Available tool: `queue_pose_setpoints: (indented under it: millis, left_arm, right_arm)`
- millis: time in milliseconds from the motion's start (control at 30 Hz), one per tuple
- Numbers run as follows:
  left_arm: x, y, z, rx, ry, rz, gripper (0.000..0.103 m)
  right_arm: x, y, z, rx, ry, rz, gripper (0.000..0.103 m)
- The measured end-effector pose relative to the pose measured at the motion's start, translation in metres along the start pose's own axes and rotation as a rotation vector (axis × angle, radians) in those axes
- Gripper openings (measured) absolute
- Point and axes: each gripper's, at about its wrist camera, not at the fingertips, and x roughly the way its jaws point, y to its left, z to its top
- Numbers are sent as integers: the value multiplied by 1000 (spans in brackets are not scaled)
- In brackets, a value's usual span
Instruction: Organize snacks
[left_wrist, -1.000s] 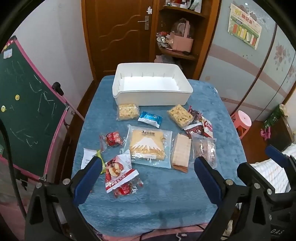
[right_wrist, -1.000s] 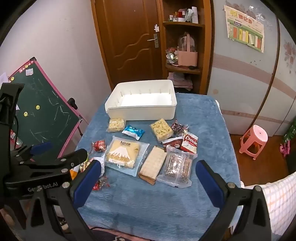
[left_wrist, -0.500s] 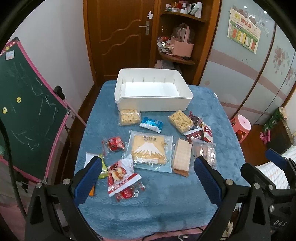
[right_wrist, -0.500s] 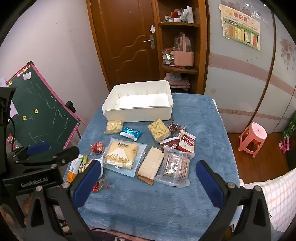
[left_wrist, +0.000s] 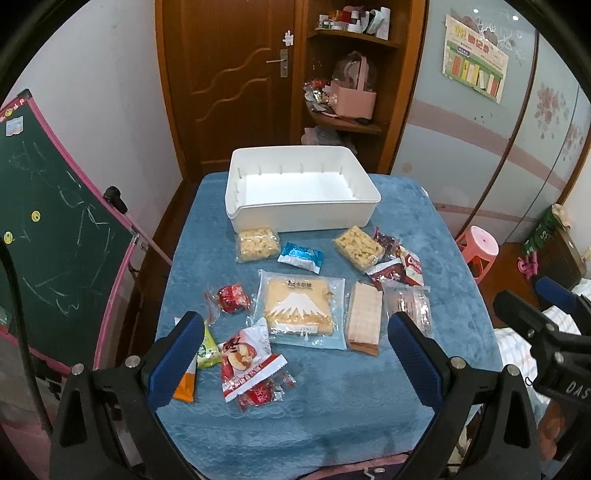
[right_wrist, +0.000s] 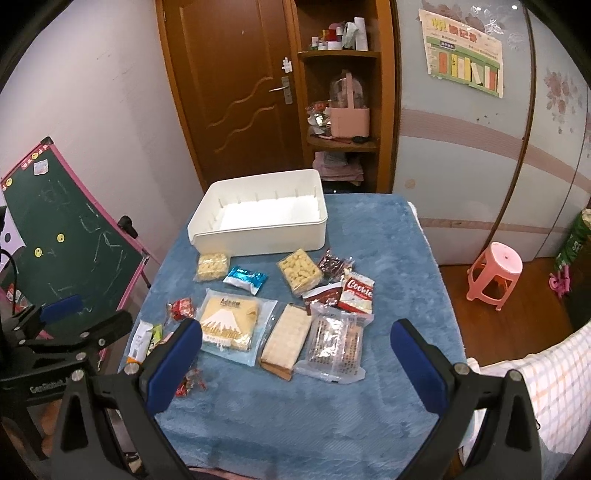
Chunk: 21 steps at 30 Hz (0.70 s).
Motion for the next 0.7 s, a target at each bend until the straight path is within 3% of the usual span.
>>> queue_pose_setpoints:
  millis: [367,700]
  left_arm:
    - [-6,-2,13,71,-19,5,100]
    - [-4,12,26,17,-1,-33,100]
  right_arm:
    - [-5,1,21,-67,-42,-38,103]
    - [-12,-3,38,-99,-75,-56,103]
